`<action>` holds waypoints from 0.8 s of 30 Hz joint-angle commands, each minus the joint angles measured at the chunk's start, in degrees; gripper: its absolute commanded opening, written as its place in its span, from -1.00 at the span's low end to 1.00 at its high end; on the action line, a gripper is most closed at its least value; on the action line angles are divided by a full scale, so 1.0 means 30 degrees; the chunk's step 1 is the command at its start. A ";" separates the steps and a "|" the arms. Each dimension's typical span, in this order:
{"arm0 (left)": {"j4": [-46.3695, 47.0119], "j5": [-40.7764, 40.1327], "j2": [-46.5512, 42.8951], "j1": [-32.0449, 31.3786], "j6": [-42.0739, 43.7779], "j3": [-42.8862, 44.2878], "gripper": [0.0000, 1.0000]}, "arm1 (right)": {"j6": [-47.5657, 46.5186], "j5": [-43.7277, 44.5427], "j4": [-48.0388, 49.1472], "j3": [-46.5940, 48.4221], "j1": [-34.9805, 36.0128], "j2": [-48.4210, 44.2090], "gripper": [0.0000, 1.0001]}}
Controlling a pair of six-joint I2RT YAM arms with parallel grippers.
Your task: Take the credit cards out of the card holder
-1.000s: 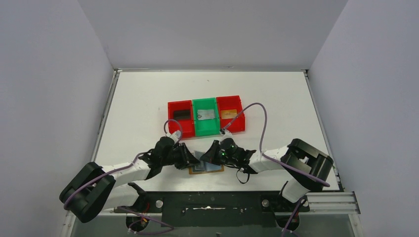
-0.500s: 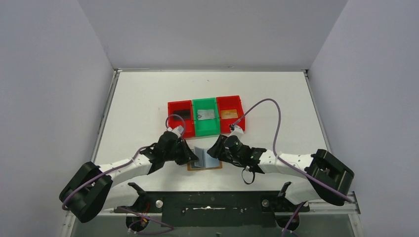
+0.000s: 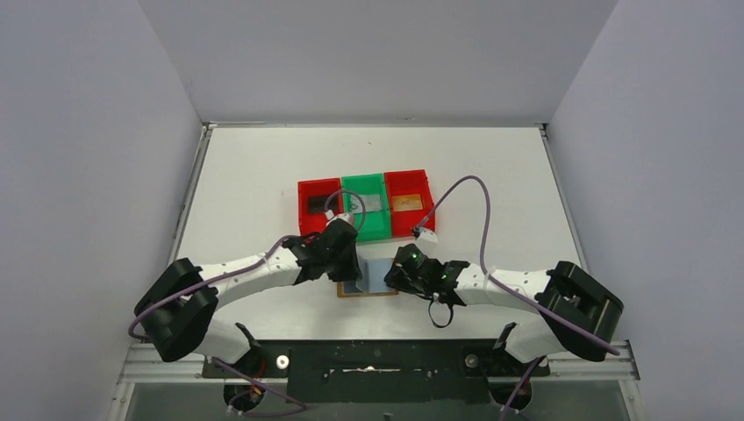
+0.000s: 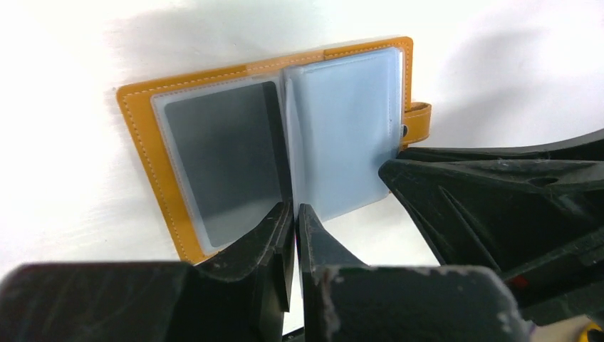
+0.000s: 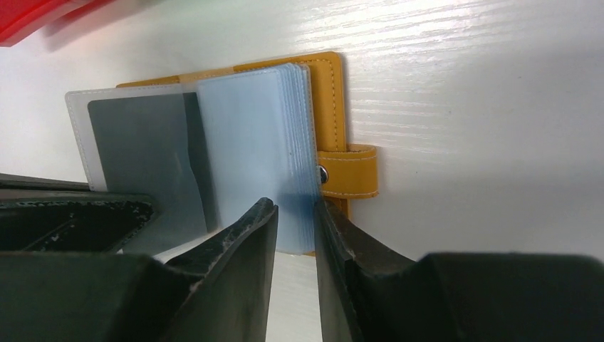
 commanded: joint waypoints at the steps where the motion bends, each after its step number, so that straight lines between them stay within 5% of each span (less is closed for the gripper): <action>1: -0.2745 -0.2489 0.1209 -0.1107 0.0493 0.2506 -0.82 | -0.0458 0.0443 0.0319 0.0429 -0.0107 -0.0072 -0.47; 7: -0.2243 -0.2757 0.2398 -0.1885 0.0051 0.3857 -0.61 | 0.0327 0.1940 -0.0284 -0.0497 -0.0149 -0.1805 -0.50; 16: 0.1161 0.0228 0.4273 -0.2282 -0.0024 0.4233 -0.26 | 0.2775 0.4397 -0.1908 -0.2984 -0.0463 -0.6586 -0.40; 24: 0.2304 0.0299 0.2896 -0.2297 -0.0185 0.3166 0.03 | 0.3141 0.4143 -0.0388 -0.4846 -0.0547 -0.9164 -0.24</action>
